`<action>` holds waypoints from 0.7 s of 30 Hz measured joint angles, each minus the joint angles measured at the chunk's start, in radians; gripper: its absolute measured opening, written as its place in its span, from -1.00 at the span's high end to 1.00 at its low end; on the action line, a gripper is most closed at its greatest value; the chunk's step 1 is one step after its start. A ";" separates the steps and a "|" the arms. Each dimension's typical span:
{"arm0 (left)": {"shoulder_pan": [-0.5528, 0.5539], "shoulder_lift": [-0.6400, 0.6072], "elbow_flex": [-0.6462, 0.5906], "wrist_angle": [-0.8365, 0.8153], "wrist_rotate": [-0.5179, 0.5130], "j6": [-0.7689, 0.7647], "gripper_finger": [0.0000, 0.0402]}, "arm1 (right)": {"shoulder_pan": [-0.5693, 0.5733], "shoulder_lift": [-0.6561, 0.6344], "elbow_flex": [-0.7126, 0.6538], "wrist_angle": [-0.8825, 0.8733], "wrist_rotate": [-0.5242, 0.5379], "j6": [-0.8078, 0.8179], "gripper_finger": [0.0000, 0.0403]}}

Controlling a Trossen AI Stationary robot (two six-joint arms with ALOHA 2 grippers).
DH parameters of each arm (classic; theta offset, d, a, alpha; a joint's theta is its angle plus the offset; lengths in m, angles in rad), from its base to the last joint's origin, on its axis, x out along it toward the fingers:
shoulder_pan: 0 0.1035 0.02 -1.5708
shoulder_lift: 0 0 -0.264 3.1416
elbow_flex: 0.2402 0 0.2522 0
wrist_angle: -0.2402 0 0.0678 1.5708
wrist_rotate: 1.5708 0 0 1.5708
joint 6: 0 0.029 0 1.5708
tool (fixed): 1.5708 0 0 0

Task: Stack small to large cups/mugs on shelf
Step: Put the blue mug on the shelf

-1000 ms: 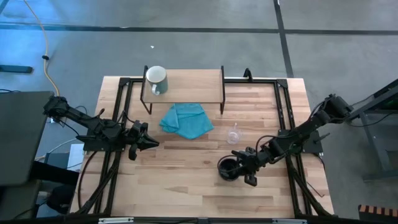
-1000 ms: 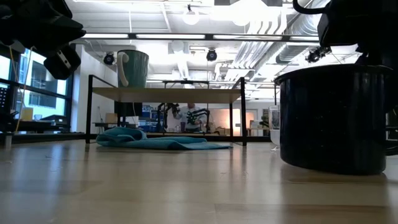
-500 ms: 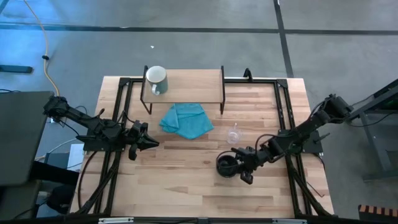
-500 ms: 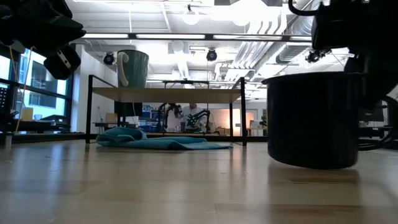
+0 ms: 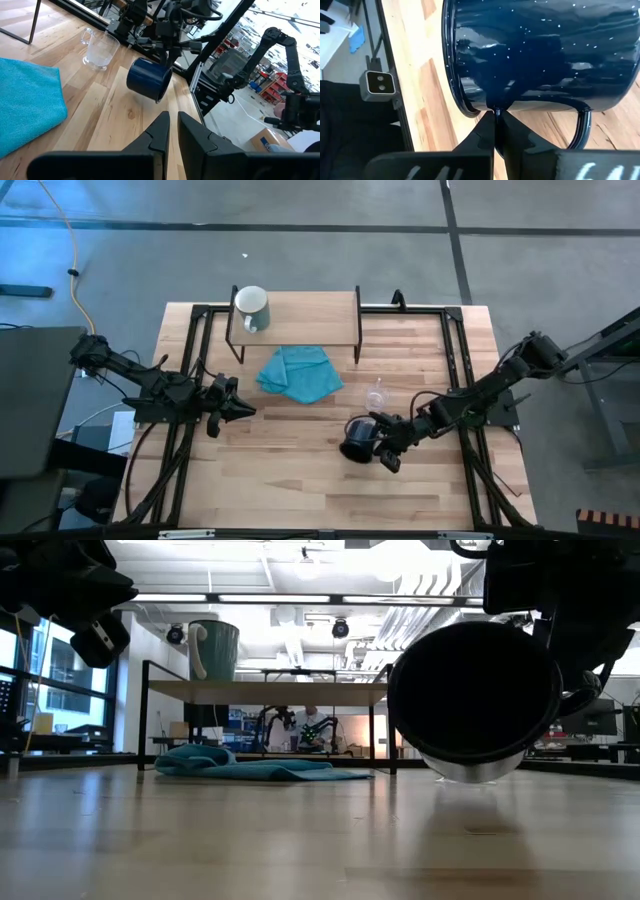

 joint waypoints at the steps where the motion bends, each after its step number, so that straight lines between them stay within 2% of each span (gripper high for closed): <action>1: 0.000 0.000 0.000 0.000 0.000 0.000 0.87 | 0.000 0.000 0.000 0.002 -0.001 0.000 0.99; 12: 0.000 0.000 0.000 0.000 0.000 0.000 0.87 | 0.000 0.000 0.000 0.023 -0.018 0.041 1.00; 21: 0.000 0.000 0.000 0.000 0.000 0.018 0.87 | 0.000 -0.002 0.000 0.206 -0.090 0.165 1.00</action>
